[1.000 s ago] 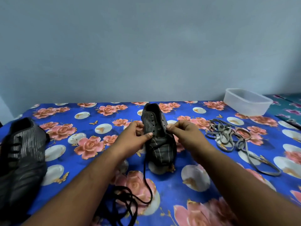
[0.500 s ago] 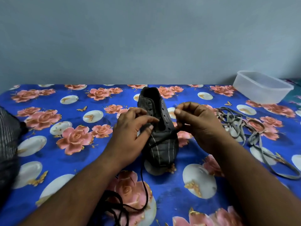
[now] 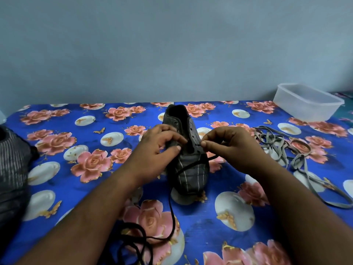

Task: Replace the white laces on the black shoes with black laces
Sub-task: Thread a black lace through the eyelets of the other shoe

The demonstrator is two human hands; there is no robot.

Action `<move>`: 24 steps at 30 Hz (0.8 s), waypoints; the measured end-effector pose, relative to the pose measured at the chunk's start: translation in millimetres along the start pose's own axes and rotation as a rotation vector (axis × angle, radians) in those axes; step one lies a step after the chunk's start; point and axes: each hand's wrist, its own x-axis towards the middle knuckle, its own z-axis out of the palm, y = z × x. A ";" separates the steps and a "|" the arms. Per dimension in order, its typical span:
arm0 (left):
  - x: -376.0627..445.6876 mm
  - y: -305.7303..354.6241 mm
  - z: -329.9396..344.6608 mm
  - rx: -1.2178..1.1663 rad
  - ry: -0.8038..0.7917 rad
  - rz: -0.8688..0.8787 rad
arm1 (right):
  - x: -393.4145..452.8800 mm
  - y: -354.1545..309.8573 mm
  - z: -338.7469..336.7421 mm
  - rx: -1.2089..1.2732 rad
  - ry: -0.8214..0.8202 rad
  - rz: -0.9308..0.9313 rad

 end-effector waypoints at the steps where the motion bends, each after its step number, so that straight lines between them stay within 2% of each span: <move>1: -1.4 -3.9 0.9 -0.002 0.003 0.013 | 0.2 0.3 0.5 -0.011 -0.011 0.000; 7: -2.0 -0.4 16.7 0.211 0.105 0.035 | 1.8 2.3 -0.4 -0.272 -0.033 -0.005; 12: -0.2 6.8 28.6 0.393 0.077 0.027 | -0.7 -0.8 6.8 -0.367 0.004 -0.066; 16: -0.2 9.3 32.6 0.232 0.041 -0.134 | -0.5 -1.2 4.4 -0.310 -0.038 -0.089; 21: 1.6 12.4 33.0 0.084 0.016 -0.218 | -2.1 -2.4 -2.3 -0.194 -0.122 -0.035; 24: 2.0 15.0 35.0 0.044 0.008 -0.239 | -2.5 0.3 -0.2 -0.176 -0.091 -0.008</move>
